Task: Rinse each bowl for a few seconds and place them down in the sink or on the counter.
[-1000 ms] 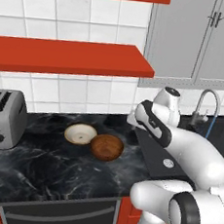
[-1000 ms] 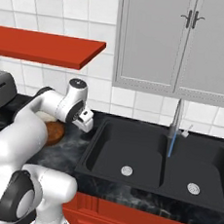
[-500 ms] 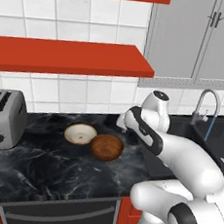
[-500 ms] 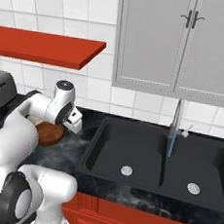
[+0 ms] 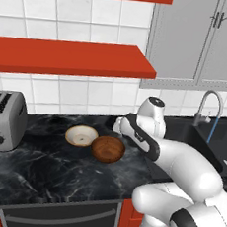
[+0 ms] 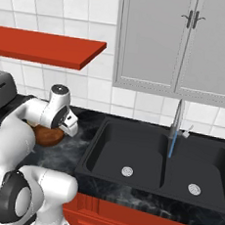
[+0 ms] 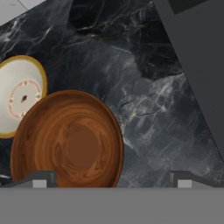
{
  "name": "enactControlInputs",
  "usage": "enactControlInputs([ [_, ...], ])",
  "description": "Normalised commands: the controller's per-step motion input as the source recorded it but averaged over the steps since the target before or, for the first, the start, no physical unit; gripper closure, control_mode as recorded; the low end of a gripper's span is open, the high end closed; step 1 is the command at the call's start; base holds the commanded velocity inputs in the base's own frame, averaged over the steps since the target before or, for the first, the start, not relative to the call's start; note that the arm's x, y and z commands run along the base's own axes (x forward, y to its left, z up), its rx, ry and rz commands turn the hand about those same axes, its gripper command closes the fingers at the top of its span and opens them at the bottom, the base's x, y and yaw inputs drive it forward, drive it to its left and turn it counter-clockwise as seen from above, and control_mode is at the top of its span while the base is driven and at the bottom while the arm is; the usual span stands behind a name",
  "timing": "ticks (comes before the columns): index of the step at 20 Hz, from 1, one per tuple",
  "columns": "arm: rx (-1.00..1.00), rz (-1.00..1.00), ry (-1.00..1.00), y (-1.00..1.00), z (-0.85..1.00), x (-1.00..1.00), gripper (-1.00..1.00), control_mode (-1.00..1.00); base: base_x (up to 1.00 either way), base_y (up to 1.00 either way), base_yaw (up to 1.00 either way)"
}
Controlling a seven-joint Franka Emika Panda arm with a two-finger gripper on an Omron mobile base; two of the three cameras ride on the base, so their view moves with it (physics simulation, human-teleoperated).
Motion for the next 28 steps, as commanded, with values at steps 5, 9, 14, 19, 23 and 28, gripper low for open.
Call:
enactControlInputs([
  [5,0.0,0.0,0.0,0.0,-0.18,0.0,-1.0,-1.0,0.0,0.0,0.0],
  [9,0.0,0.0,0.0,0.12,-0.18,0.0,-1.0,-1.0,0.0,0.0,0.0],
  [14,0.0,0.0,0.0,0.12,-0.16,0.0,-1.0,-1.0,0.0,0.0,0.0],
  [19,0.0,0.0,0.0,0.0,-0.18,0.0,-1.0,-1.0,0.0,0.0,0.0],
  [23,0.0,0.0,0.0,0.01,-0.21,0.0,-1.0,-1.0,0.0,0.0,0.0],
  [28,0.0,0.0,0.0,0.08,-0.16,0.0,-1.0,-1.0,0.0,0.0,0.0],
])
